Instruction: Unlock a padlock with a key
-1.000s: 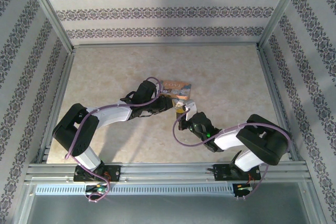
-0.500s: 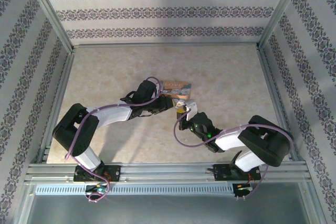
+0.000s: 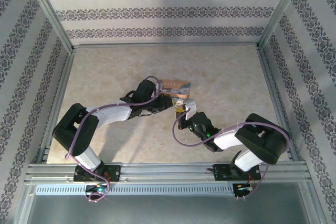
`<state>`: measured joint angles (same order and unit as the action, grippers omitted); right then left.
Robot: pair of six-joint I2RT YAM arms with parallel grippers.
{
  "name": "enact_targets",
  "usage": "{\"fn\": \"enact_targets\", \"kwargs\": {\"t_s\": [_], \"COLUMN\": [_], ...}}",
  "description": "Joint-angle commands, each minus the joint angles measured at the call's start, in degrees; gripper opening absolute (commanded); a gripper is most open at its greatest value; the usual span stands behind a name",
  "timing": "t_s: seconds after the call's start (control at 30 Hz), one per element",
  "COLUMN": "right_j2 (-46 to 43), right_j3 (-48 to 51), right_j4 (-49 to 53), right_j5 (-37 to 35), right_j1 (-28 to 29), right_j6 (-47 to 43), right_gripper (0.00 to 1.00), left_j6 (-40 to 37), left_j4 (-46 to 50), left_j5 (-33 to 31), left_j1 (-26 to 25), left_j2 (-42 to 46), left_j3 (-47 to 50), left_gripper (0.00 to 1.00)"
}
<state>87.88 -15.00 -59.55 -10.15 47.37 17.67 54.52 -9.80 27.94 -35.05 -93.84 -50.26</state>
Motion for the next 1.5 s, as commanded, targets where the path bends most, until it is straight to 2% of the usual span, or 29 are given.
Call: {"fn": "enact_targets", "kwargs": {"t_s": [0.0, 0.43, 0.9, 1.47], "right_j2": [1.1, 4.9, 9.7, 11.2], "right_j3": [-2.1, -3.5, -2.8, -7.8], "right_j4": [-3.8, -8.3, -14.3, -14.5], "right_j5": [0.2, 4.8, 10.7, 18.2], "right_j1": [0.1, -2.6, -6.9, -9.0], "right_j6": [-1.1, -5.5, -4.6, -2.8], "right_gripper": [0.0, 0.0, 0.0, 0.0], "left_j6": [0.2, -0.2, -0.5, -0.5], "left_j4": [-3.6, -2.2, -2.2, -3.0], "left_j5": [2.4, 2.2, 2.0, 2.3], "left_j1": [0.1, 0.2, 0.2, 0.1], "left_j2": [0.7, 1.7, 1.6, 0.1], "left_j3": [-2.7, -2.5, -2.1, -0.2], "left_gripper": [0.21, 0.21, 0.21, 0.21]}}
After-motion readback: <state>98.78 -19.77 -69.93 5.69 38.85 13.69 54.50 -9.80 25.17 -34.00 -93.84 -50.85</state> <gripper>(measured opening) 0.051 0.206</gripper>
